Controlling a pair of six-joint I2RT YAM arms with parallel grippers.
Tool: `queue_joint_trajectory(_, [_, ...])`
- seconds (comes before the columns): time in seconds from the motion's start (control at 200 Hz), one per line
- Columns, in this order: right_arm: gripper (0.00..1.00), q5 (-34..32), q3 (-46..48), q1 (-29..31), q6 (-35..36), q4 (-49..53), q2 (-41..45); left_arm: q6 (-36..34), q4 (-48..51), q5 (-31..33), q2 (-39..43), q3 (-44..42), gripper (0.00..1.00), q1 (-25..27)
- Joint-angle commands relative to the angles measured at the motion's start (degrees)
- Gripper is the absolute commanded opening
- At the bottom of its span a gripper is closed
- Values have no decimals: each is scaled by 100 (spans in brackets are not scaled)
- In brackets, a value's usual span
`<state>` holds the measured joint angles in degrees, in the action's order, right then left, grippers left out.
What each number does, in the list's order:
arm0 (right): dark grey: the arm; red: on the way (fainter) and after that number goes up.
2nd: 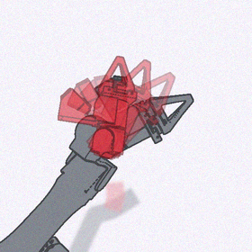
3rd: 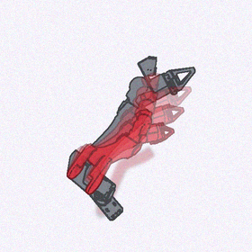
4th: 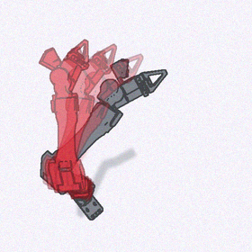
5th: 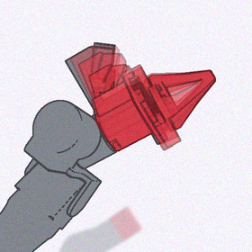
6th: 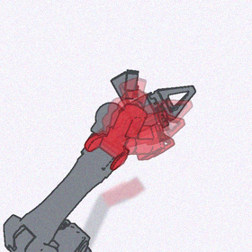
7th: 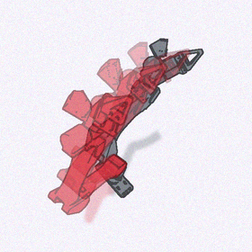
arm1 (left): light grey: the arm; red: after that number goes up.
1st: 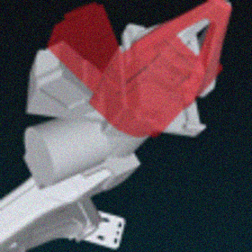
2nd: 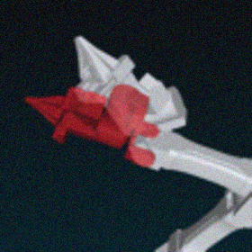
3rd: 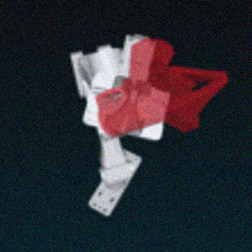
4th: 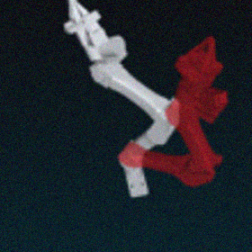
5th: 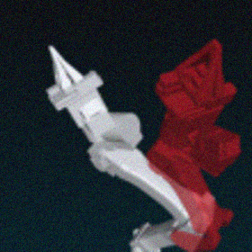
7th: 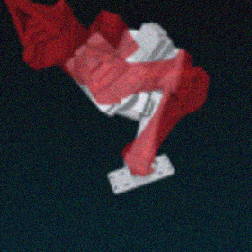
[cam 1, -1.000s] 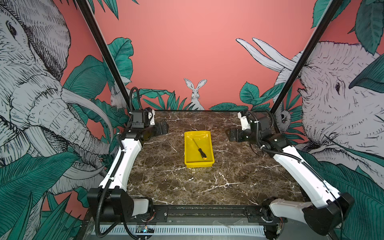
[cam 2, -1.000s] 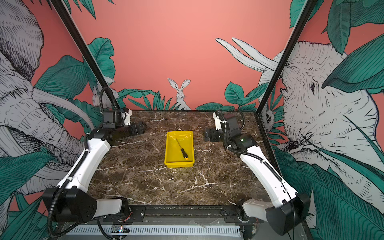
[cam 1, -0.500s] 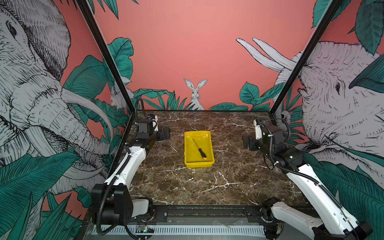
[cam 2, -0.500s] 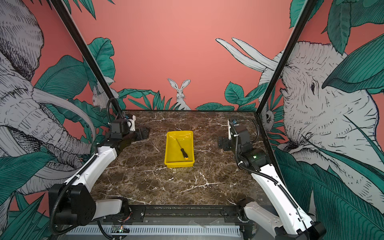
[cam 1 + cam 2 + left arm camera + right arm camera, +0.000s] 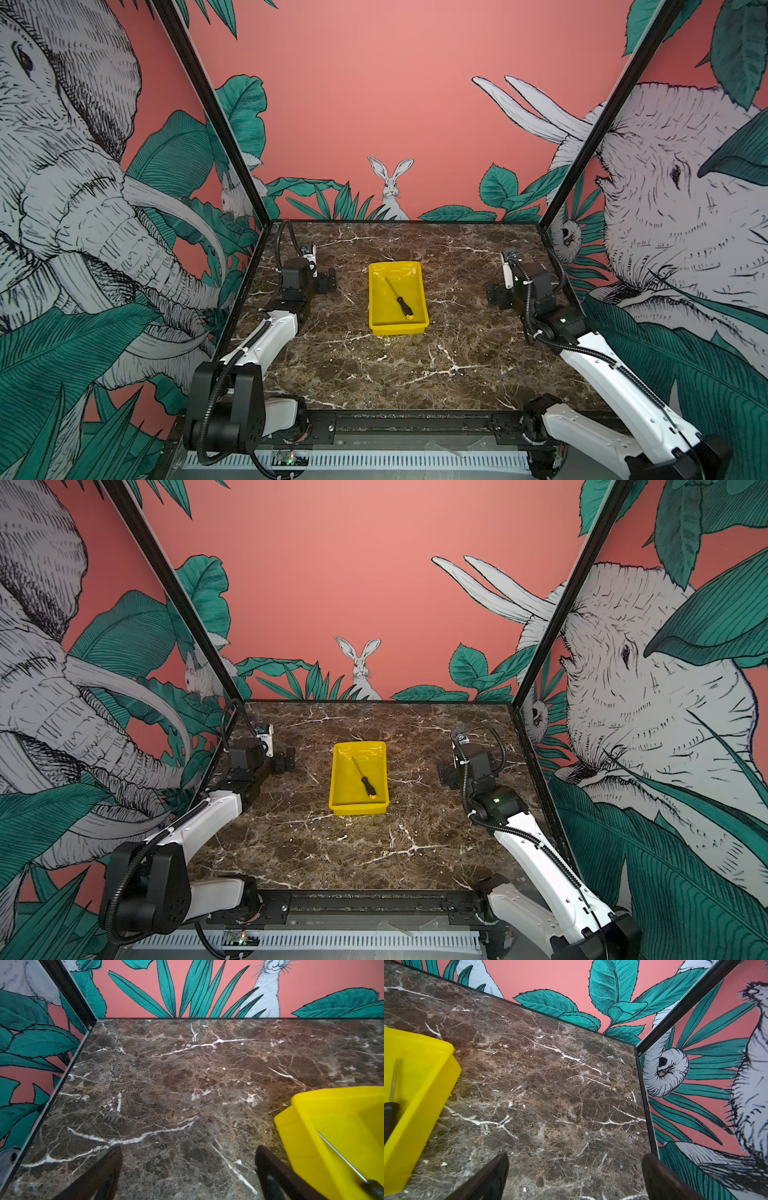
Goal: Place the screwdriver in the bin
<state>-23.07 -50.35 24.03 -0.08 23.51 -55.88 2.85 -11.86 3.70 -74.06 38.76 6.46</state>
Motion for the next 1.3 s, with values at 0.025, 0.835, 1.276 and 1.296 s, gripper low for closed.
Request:
queue_joint_trajectory(0.025, [99, -69, 158, -57, 270, -710, -56, -176, -1041, 562, -220, -270, 100, 31])
queue_joint_trajectory(0.835, [99, 476, 1090, -1341, 293, -2375, -840, -964, -2715, 1299, -1299, -983, 100, 31])
queue_joint_trajectory(1.276, [99, 693, 2195, -1437, 650, -5666, -2187, -1052, -3749, 252, -1384, -1534, 100, -186])
queue_joint_trajectory(1.296, [99, 666, 2238, -1439, 687, -5840, -2240, -1040, -3920, 245, -1451, -1583, 100, -203])
